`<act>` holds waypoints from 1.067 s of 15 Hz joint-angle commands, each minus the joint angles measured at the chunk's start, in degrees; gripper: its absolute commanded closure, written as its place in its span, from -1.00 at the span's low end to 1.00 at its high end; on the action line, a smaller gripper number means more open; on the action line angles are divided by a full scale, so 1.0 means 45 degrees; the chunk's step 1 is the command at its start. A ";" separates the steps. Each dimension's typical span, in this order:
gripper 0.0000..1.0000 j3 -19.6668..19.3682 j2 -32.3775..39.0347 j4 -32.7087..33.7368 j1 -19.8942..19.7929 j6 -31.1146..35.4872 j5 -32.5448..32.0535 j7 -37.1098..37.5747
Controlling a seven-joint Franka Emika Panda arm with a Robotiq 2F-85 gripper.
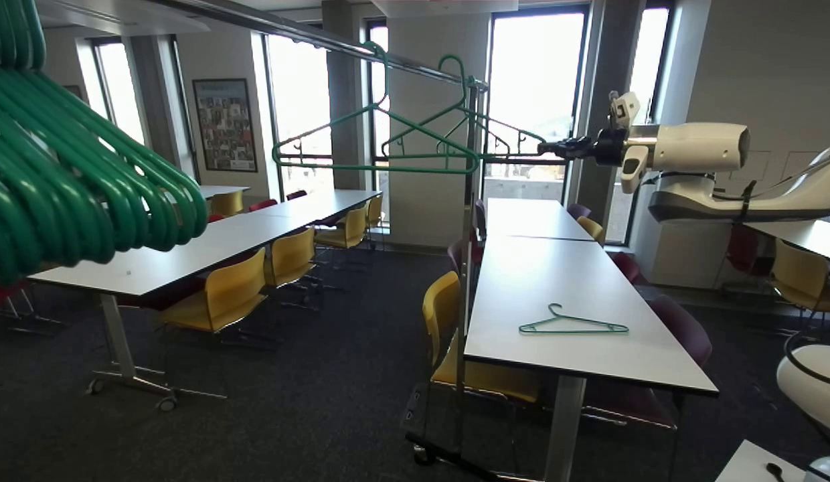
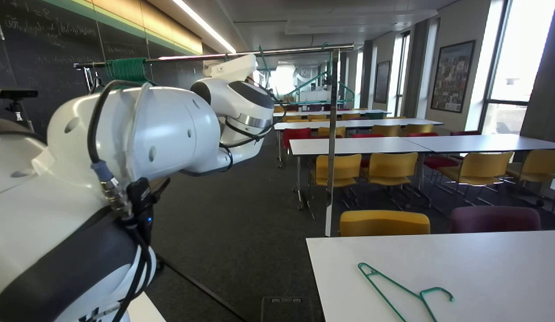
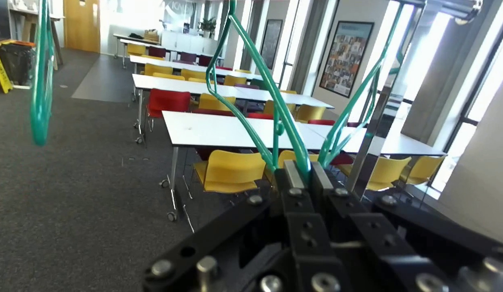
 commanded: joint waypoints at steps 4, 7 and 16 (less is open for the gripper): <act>0.96 0.0609 -0.0081 -0.2575 -0.2309 0.0099 0.1077 -0.0388; 0.96 0.0697 -0.0642 -0.3755 -0.3257 0.0037 0.1658 -0.1274; 0.96 0.3208 -0.0826 -0.5621 -0.5002 -0.5336 0.5551 -0.6615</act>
